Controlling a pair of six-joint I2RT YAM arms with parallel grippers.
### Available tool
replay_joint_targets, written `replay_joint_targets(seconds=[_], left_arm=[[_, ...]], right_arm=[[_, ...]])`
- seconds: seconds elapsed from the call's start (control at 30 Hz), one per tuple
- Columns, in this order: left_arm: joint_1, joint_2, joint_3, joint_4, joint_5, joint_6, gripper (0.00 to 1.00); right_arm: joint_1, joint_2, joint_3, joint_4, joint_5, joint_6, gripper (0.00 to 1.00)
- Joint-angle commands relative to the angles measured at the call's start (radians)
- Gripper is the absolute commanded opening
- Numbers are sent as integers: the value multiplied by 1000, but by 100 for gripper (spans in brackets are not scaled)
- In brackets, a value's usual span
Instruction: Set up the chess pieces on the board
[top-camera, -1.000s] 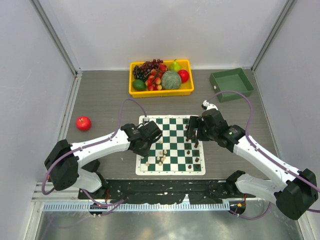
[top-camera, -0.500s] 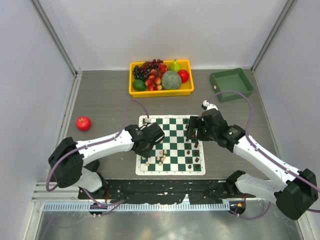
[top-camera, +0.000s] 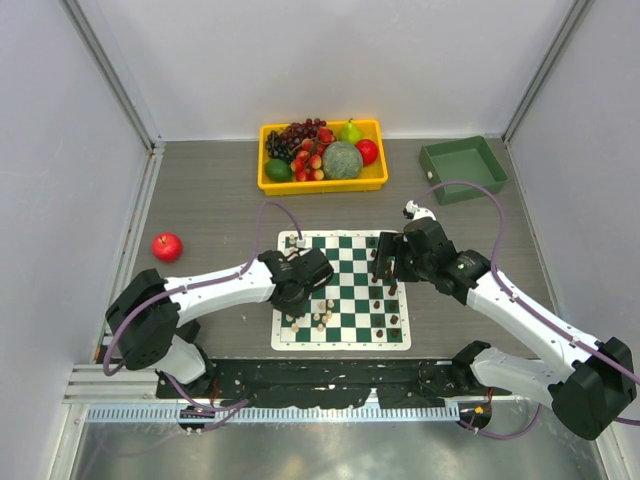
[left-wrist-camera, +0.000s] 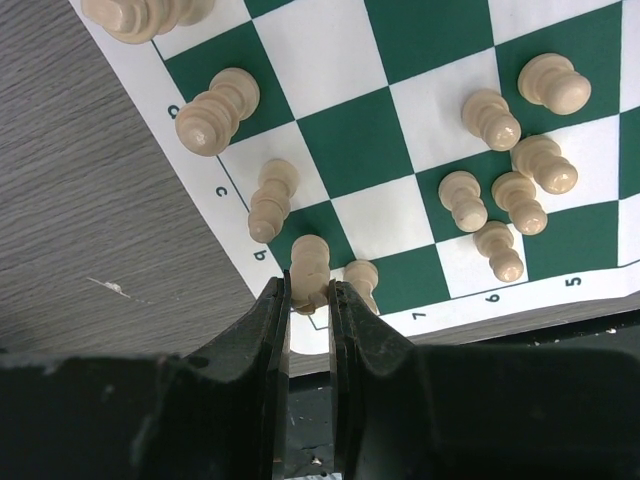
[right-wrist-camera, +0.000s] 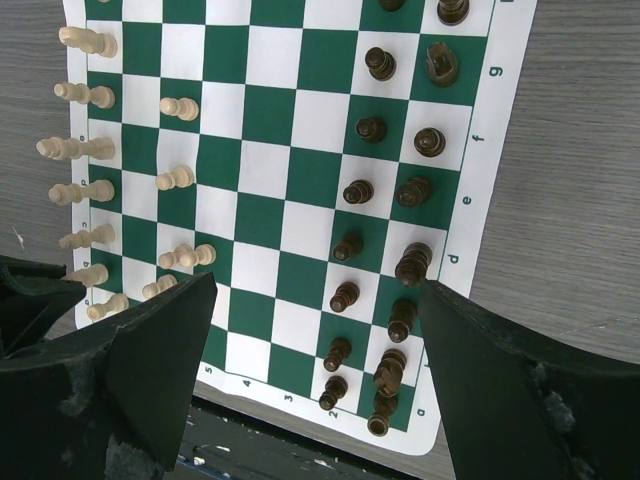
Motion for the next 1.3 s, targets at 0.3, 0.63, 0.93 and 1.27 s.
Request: replay_joint_targets(seconds=[0.3,0.63,0.93,1.27], left_arm=[[-8,27,-7,25,-25,-13,14],[-8,37,-7,24,-41,-19,15],[-10,35,-15,28,-39,-22,21],[-11,15,-10,21,-36,-22,36]], right_arm=[[-3,-2,15,22,4,4,89],[-3,6,19,28,-3,4,89],[-3,5,19,28,-3,2,88],[-3,-5,12,28,-1,1,89]])
